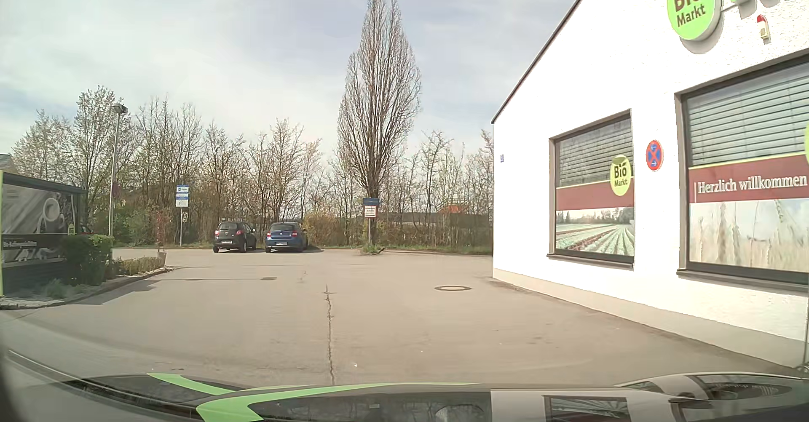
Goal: Follow the waypoints while adhering to traffic rules and regulations
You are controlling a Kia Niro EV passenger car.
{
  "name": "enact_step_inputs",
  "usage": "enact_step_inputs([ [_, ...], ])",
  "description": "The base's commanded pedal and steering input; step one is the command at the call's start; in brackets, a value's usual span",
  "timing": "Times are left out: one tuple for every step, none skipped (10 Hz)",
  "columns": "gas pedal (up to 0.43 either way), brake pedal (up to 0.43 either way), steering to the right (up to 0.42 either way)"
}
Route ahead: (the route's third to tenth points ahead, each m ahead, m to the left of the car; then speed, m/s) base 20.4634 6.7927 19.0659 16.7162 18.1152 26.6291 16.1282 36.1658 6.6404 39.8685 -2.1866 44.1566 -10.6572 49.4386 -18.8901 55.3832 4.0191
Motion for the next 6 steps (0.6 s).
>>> enact_step_inputs([
  [0.047, 0.000, -0.073],
  [0.039, 0.000, -0.067],
  [0.008, 0.000, -0.061],
  [0.000, 0.000, -0.055],
  [0.000, 0.000, -0.051],
  [0.000, 0.000, -0.051],
])
